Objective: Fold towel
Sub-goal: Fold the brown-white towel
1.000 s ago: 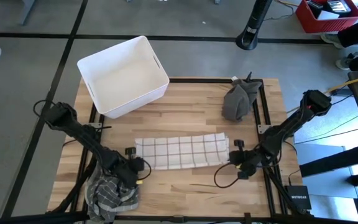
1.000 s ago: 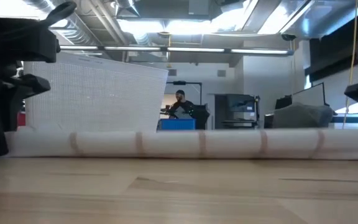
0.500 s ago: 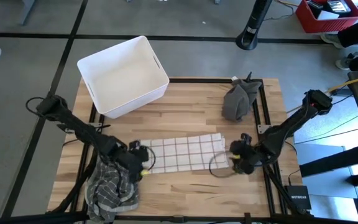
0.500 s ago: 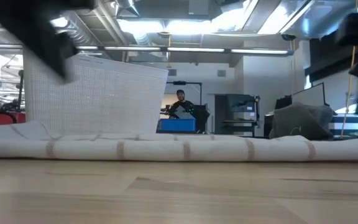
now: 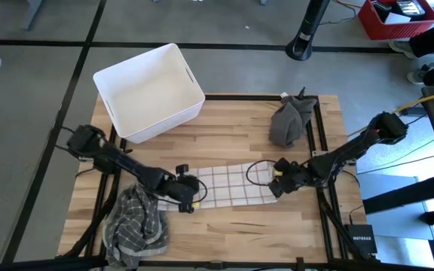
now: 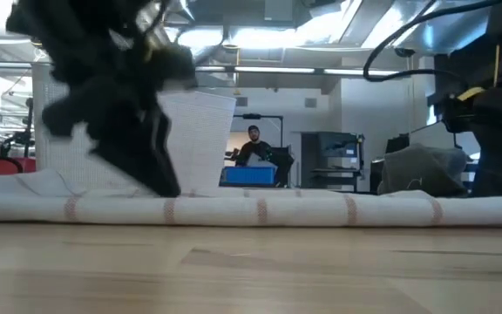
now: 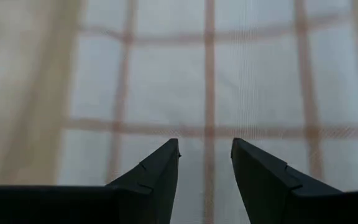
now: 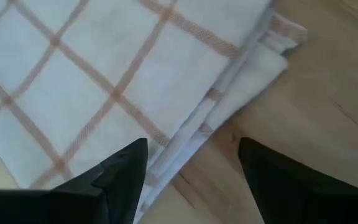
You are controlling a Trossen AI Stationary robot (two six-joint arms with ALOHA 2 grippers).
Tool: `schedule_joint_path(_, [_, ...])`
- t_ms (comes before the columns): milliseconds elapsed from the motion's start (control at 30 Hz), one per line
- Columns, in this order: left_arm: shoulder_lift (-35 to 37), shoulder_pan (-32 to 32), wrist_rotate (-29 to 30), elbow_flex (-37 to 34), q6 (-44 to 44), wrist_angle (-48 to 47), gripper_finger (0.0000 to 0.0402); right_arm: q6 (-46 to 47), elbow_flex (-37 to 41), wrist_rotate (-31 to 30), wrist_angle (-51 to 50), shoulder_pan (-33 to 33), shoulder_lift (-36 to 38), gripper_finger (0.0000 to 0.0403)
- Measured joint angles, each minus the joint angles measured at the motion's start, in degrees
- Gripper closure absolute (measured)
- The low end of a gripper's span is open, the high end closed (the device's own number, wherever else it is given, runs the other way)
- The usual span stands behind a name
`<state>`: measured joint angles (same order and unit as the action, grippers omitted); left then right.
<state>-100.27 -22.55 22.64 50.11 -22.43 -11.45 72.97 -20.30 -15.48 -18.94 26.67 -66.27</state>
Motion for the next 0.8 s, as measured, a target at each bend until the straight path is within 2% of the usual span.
schedule_joint_path(133, [-3.75, -0.17, -0.54, 0.40, 0.85, 0.33, 0.0261, 2.45, 2.29, -0.56, 6.40, -0.01, 0.11, 0.0144])
schedule_joint_path(233, [-3.95, -0.35, -0.13, 0.50, 2.95, -1.05, 0.0261, 3.85, 2.42, 0.19, 8.58, -0.02, -0.07, 0.0144])
schedule_joint_path(433, [0.86, 0.20, 6.57, 1.39, 14.04, -5.01, 0.0261, 4.68, 2.28, 3.17, 9.67, 0.99, 0.43, 0.0144])
schedule_joint_path(533, [4.01, 1.70, 8.79, 3.81, 17.25, -1.51, 0.0261, 4.73, 2.33, 4.41, 7.73, 1.01, 2.59, 0.0144])
schedule_joint_path(600, [4.71, 3.33, 6.65, 4.08, 17.09, 0.88, 0.0261, 4.99, 2.43, 5.51, 5.98, 1.02, 4.79, 0.0144])
schedule_joint_path(667, [4.25, 5.19, 0.80, 3.99, 17.09, 5.56, 0.0261, 5.47, 2.45, 5.74, 3.79, 1.10, 7.06, 0.0144])
schedule_joint_path(800, [0.67, 9.38, -6.28, 4.17, 16.03, 18.41, 0.0261, 8.44, 2.45, 2.39, -1.84, 1.07, 9.88, 0.0144])
